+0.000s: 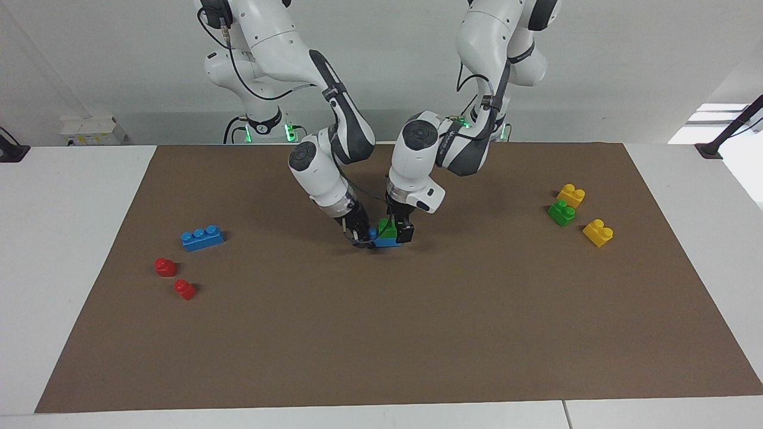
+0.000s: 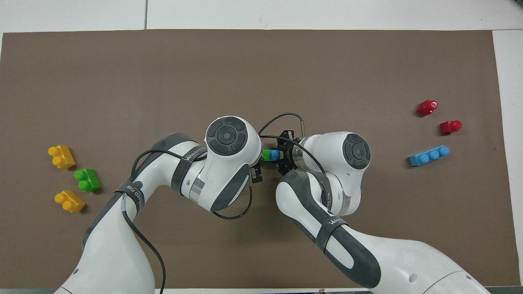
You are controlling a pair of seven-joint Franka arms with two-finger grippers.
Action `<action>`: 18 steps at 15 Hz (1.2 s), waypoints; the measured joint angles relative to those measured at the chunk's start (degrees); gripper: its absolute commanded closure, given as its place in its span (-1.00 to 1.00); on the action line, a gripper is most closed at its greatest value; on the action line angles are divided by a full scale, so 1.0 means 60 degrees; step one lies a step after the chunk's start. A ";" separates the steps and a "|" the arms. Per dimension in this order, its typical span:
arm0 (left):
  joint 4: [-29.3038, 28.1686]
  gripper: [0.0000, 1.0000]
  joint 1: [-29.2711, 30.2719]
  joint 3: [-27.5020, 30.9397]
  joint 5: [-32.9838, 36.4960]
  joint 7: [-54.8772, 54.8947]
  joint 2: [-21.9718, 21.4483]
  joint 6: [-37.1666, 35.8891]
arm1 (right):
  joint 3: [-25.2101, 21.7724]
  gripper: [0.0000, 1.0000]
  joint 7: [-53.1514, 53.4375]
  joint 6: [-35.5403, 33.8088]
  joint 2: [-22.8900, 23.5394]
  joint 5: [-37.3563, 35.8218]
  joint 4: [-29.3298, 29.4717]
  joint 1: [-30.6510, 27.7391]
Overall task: Remove green block with left arm and hold with right
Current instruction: 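Grasp the green brick with the left gripper while the right gripper grasps blue, then pull the green brick away with the left gripper while the right gripper pulls blue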
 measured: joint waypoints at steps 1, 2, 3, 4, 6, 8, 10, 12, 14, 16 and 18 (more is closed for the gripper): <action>0.0000 -0.82 0.0000 0.0001 0.0000 -0.0001 0.0000 -0.0001 | 0.0000 1.00 -0.0009 0.0004 -0.0001 0.0000 -0.0002 0.0001; 0.0000 -0.60 0.0000 0.0004 0.0000 -0.0001 0.0000 -0.0005 | 0.0000 1.00 -0.0060 0.0013 -0.0001 0.0000 -0.0002 0.0002; 0.0000 -0.34 0.0000 0.0007 0.0006 -0.0001 0.0000 -0.0006 | 0.0001 1.00 -0.0120 0.0024 -0.0001 0.0000 -0.0003 0.0004; 0.0001 0.03 0.0000 0.0010 0.0013 -0.0001 0.0000 -0.0007 | 0.0002 1.00 -0.0148 0.0034 -0.0001 0.0000 -0.0006 0.0005; 0.0015 0.31 0.0000 0.0019 0.0025 -0.0001 -0.0003 -0.0008 | 0.0003 1.00 -0.0171 0.0052 -0.0001 0.0000 -0.0009 0.0007; 0.0033 0.64 0.0000 0.0032 0.0039 0.0010 -0.0012 -0.0013 | 0.0004 1.00 -0.0182 0.0080 0.0000 0.0000 -0.0012 0.0008; 0.0032 1.00 -0.0001 0.0021 0.0077 0.0094 -0.0029 -0.0038 | 0.0004 1.00 -0.0382 0.0124 0.0001 0.0000 -0.0014 0.0008; 0.0032 1.00 -0.0001 0.0021 0.0077 0.0094 -0.0037 -0.0038 | 0.0003 1.00 -0.0444 0.0145 0.0002 0.0000 -0.0016 0.0008; 0.0032 1.00 -0.0001 0.0023 0.0077 0.0094 -0.0063 -0.0045 | 0.0003 1.00 -0.0449 0.0158 0.0002 0.0000 -0.0016 0.0008; 0.0041 1.00 0.0001 0.0027 0.0076 0.0094 -0.0141 -0.0109 | 0.0004 1.00 -0.0449 0.0174 0.0001 0.0000 -0.0016 0.0009; 0.0065 1.00 0.0034 0.0061 0.0074 0.0061 -0.0347 -0.0253 | 0.0007 1.00 -0.0448 0.0207 0.0005 0.0000 -0.0024 0.0012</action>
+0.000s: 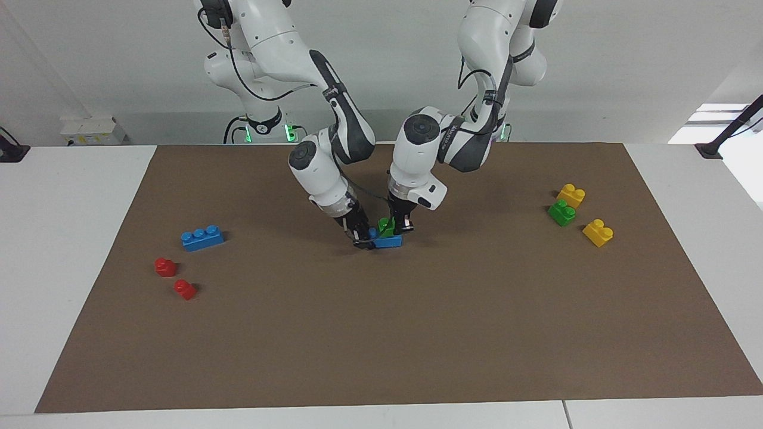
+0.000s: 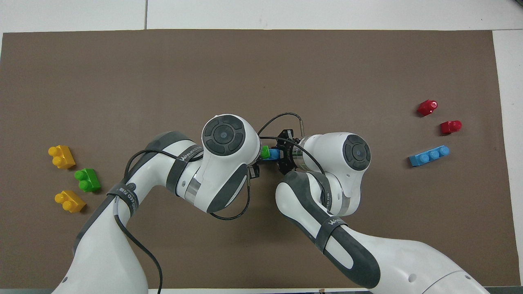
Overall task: Remove green block with left arm and hold with right
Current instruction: 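Pull the green brick away with the left gripper while the right gripper pulls blue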
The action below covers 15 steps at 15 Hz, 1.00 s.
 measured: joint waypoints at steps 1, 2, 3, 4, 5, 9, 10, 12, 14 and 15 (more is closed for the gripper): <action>0.0009 1.00 0.0040 0.0066 0.0000 -0.0001 -0.0162 -0.0126 | 0.0000 1.00 0.0000 0.0001 0.0000 0.0000 -0.0001 0.0000; 0.0012 1.00 0.0110 0.0103 0.0001 -0.0001 -0.0331 -0.0279 | 0.0000 1.00 0.0000 0.0002 -0.0001 0.0000 -0.0001 0.0000; 0.0012 1.00 0.0175 0.0137 0.0002 0.0014 -0.0484 -0.0410 | -0.0001 1.00 -0.0005 0.0003 -0.0001 0.0000 -0.0001 0.0000; 0.0012 1.00 0.0250 0.0143 0.0003 0.0053 -0.0615 -0.0527 | -0.0006 1.00 -0.0051 0.0003 -0.0001 0.0000 -0.0001 -0.0007; 0.0012 1.00 0.0344 0.0150 0.0006 0.0160 -0.0742 -0.0662 | -0.0016 1.00 -0.0159 0.0003 -0.0004 0.0000 0.0000 -0.0032; 0.0011 1.00 0.1077 0.0181 0.0013 0.1501 -0.1053 -0.1270 | -0.0089 1.00 -0.1194 -0.0155 -0.0031 0.0000 0.0079 -0.0602; 0.0010 1.00 0.1345 0.0192 0.0015 0.2013 -0.1093 -0.1435 | -0.0096 1.00 -0.1535 -0.0431 -0.0046 0.0000 0.0206 -0.0866; 0.0009 1.00 0.1970 0.0207 0.0018 0.3216 -0.1151 -0.1755 | -0.0117 1.00 -0.2167 -0.1229 -0.0113 0.0000 0.0586 -0.1455; -0.0008 1.00 0.2690 0.0224 0.0020 0.4602 -0.1196 -0.1942 | -0.0153 1.00 -0.2792 -0.2147 -0.0261 -0.0001 0.0967 -0.2104; -0.0026 1.00 0.3061 0.0229 0.0020 0.5316 -0.1199 -0.1993 | -0.0172 1.00 -0.3139 -0.2581 -0.0352 -0.0001 0.1088 -0.2424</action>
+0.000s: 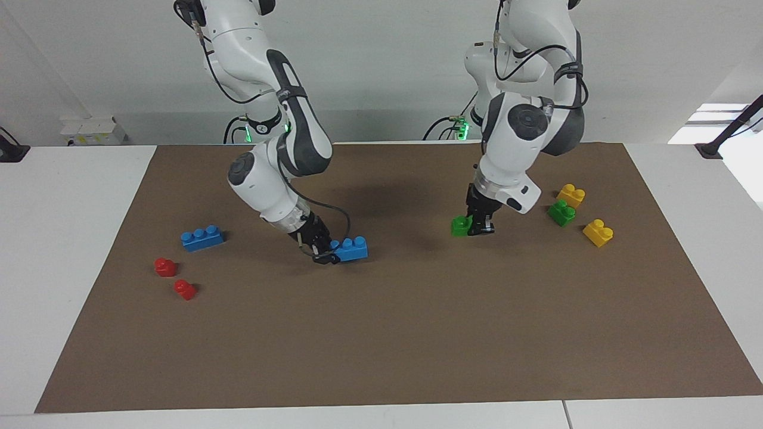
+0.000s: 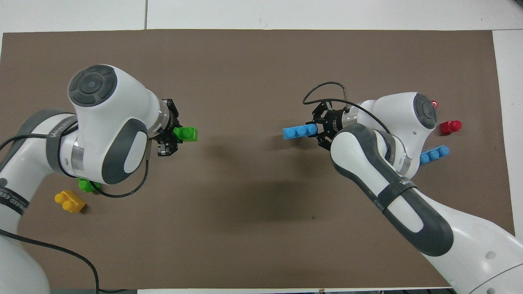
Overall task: Remove green block with left arm and hold with right
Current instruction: 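Pull the green brick away with the left gripper while the right gripper pulls blue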
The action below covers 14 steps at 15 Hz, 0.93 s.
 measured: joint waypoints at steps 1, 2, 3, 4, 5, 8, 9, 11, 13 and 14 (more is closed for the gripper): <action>-0.0032 1.00 0.0365 0.0006 0.0000 0.0725 -0.0002 -0.0022 | -0.0014 1.00 -0.0369 -0.0369 -0.0092 -0.0005 0.0062 -0.0304; -0.0073 1.00 0.0725 0.0006 0.0001 0.1465 -0.0006 -0.0030 | -0.0026 1.00 -0.0778 -0.0697 -0.0169 -0.0014 0.0080 -0.0615; -0.0117 1.00 0.1068 0.0008 0.0001 0.2179 -0.0011 -0.0032 | -0.0033 1.00 -0.1229 -0.0990 -0.0215 -0.0021 0.0081 -0.0939; -0.0148 1.00 0.1382 0.0009 0.0001 0.2853 -0.0013 -0.0032 | -0.0040 1.00 -0.1709 -0.1235 -0.0240 -0.0050 0.0081 -0.1248; -0.0167 1.00 0.1680 0.0008 0.0001 0.3563 -0.0015 -0.0031 | -0.0047 1.00 -0.2157 -0.1452 -0.0248 -0.0124 0.0081 -0.1549; -0.0251 1.00 0.2419 0.0004 0.0001 0.5766 -0.0027 0.0020 | -0.0051 1.00 -0.3058 -0.1859 -0.0248 -0.0761 0.0080 -0.2346; -0.0297 1.00 0.2644 0.0004 0.0001 0.6476 -0.0029 0.0072 | -0.0051 1.00 -0.3248 -0.1933 -0.0248 -0.0888 0.0081 -0.2555; -0.0451 1.00 0.3100 0.0006 0.0001 0.7815 -0.0031 0.0320 | -0.0050 1.00 -0.3430 -0.2147 -0.0253 -0.0962 0.0081 -0.2945; -0.0722 1.00 0.3434 0.0003 0.0001 0.8921 -0.0029 0.0787 | -0.0049 1.00 -0.3486 -0.2283 -0.0257 -0.0975 0.0081 -0.3291; -0.0890 1.00 0.3557 0.0000 0.0001 0.9383 -0.0025 0.1037 | -0.0049 1.00 -0.3491 -0.2371 -0.0260 -0.0984 0.0081 -0.3416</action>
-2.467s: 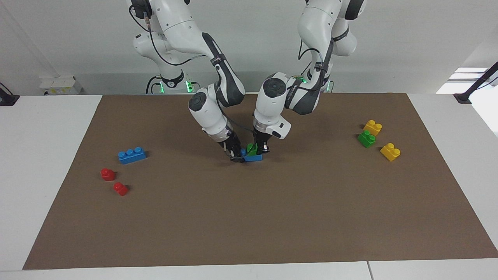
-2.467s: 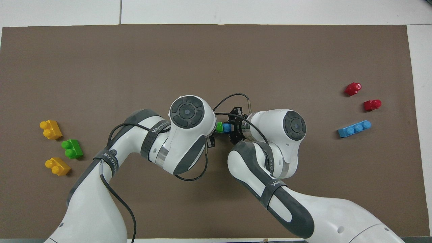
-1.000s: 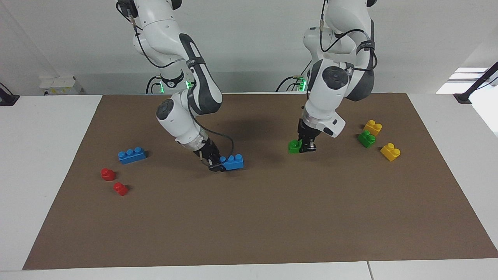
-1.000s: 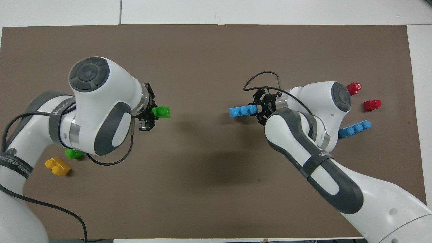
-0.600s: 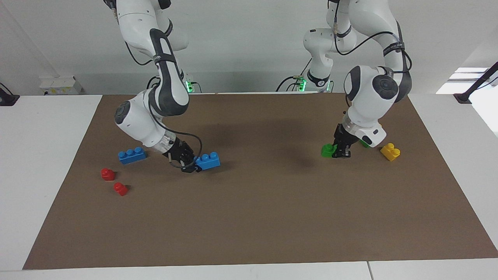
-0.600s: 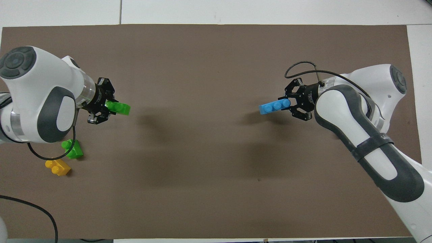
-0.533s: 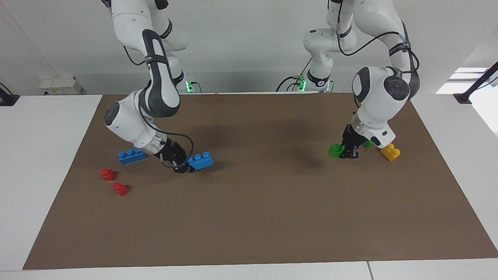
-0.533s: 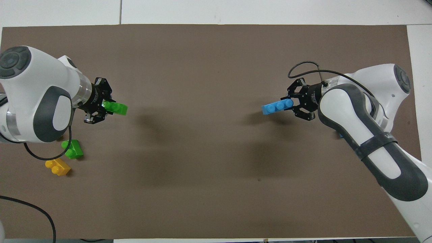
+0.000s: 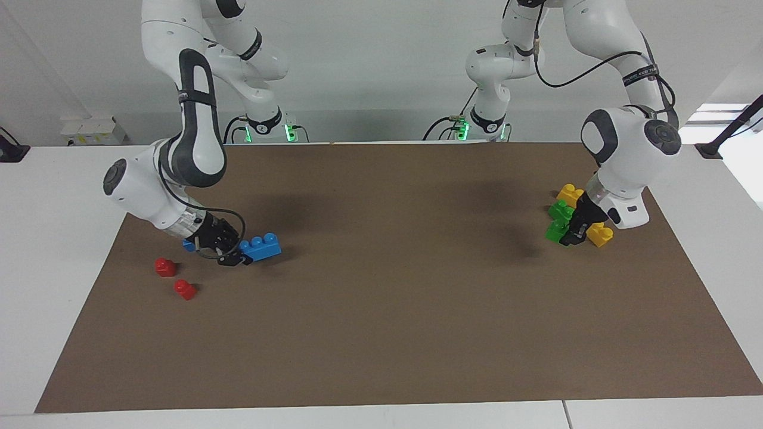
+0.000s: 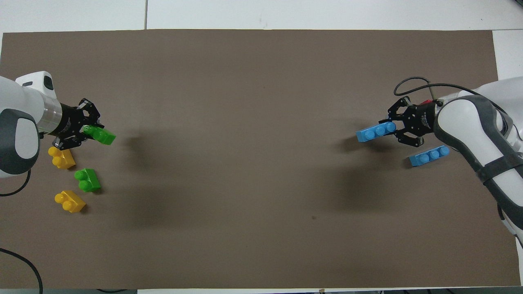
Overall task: Remove green block with left arm and hold with right
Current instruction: 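Pull the green brick away with the left gripper while the right gripper pulls blue, then lower the green brick near the green bricks while the right gripper lowers blue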
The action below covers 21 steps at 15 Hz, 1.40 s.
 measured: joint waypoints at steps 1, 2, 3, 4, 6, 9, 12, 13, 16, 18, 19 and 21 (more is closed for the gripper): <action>-0.0173 1.00 0.0129 -0.0002 0.0000 0.0473 0.0005 0.0216 | 0.0001 1.00 -0.0001 -0.0026 -0.0003 -0.0019 0.0000 -0.0112; -0.0322 1.00 0.0256 -0.0002 0.0000 0.0931 0.0016 0.0395 | 0.0004 1.00 -0.0001 -0.0027 -0.0004 -0.0072 0.0001 -0.0219; -0.0435 1.00 0.0375 -0.0003 0.0000 0.1309 0.0049 0.0549 | 0.0005 1.00 -0.0001 -0.0028 -0.0004 -0.0181 0.0001 -0.0338; -0.0515 1.00 0.0475 -0.0004 0.0000 0.1542 0.0111 0.0738 | 0.0007 1.00 -0.0048 -0.0027 -0.0004 -0.0246 0.0001 -0.0478; -0.0577 1.00 0.0589 -0.0005 0.0000 0.1792 0.0326 0.1116 | 0.0003 1.00 -0.0272 -0.0039 0.0020 -0.0372 0.0035 -0.0747; -0.0591 1.00 0.0614 -0.0013 0.0000 0.2142 0.0705 0.1553 | 0.0006 1.00 -0.0341 -0.0343 0.0262 -0.0645 0.0410 -0.1031; -0.0591 1.00 0.0661 -0.0009 0.0000 0.2259 0.0964 0.1883 | 0.0005 1.00 -0.0343 -0.0583 0.0676 -0.0658 0.0922 -0.1153; -0.0591 1.00 0.0680 -0.0010 0.0000 0.2285 0.1030 0.1971 | 0.0007 1.00 -0.0343 -0.0583 0.0792 -0.0659 0.1007 -0.1166; -0.0590 1.00 0.0716 -0.0015 0.0000 0.2342 0.1152 0.2147 | 0.0004 1.00 -0.0343 -0.0582 0.1107 -0.0704 0.1205 -0.1222; -0.0590 1.00 0.0724 -0.0015 0.0000 0.2351 0.1164 0.2189 | 0.0003 1.00 -0.0344 -0.0575 0.1276 -0.0709 0.1291 -0.1298; -0.0590 1.00 0.0729 -0.0015 0.0000 0.2351 0.1170 0.2202 | 0.0003 1.00 -0.0345 -0.0572 0.1325 -0.0709 0.1307 -0.1324; -0.0590 1.00 0.0734 -0.0015 0.0000 0.2351 0.1182 0.2224 | 0.0017 1.00 -0.0345 -0.0531 0.1374 -0.0709 0.1305 -0.1326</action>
